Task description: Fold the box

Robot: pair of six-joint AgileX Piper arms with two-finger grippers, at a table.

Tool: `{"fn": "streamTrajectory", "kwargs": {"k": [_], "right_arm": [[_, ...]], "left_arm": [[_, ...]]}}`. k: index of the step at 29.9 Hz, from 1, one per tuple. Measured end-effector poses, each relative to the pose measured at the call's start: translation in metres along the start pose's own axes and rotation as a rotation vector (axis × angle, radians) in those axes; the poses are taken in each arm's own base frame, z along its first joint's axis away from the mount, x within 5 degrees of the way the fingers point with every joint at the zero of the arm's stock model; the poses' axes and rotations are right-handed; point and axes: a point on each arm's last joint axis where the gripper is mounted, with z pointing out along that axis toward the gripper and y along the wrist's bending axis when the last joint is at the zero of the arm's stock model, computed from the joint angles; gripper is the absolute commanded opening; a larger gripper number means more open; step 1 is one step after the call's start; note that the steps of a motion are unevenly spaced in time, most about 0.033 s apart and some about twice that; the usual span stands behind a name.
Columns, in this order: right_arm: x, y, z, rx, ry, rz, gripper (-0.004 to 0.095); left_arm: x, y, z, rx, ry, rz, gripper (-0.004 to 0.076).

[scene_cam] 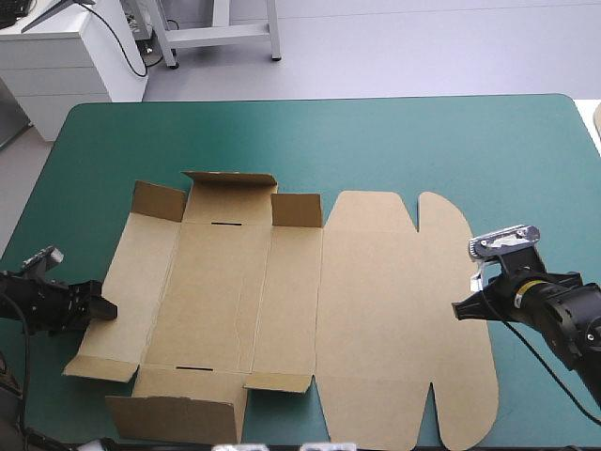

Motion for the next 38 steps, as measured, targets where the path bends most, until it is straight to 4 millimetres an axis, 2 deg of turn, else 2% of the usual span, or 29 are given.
{"fn": "streamTrajectory", "kwargs": {"k": [3, 13, 22, 25, 30, 38], "right_arm": [[0.000, 0.000, 0.000, -0.001, 0.000, 0.001, -0.0021], [0.000, 0.000, 0.000, -0.001, 0.001, 0.001, -0.0021], [0.001, 0.000, 0.000, 0.000, 0.008, 0.001, -0.0021], [0.001, 0.000, 0.000, 0.000, 0.008, 0.001, -0.0021], [0.001, 0.000, 0.000, 0.000, 0.008, 0.001, -0.0021], [0.001, 0.000, 0.000, 0.000, 0.010, 0.001, -0.0021]], "left_arm": [[-0.002, -0.004, 0.003, 0.016, 0.000, 0.013, 0.0390], [-0.009, -0.034, 0.023, 0.039, 0.070, 0.144, 0.0390], [-0.009, -0.036, 0.024, 0.040, 0.073, 0.146, 0.0380], [-0.010, -0.036, 0.024, 0.040, 0.074, 0.145, 0.0298], [-0.010, -0.035, 0.026, 0.044, 0.076, 0.143, 0.0010], [-0.009, -0.040, 0.026, 0.100, 0.082, 0.155, -0.0001]]}}
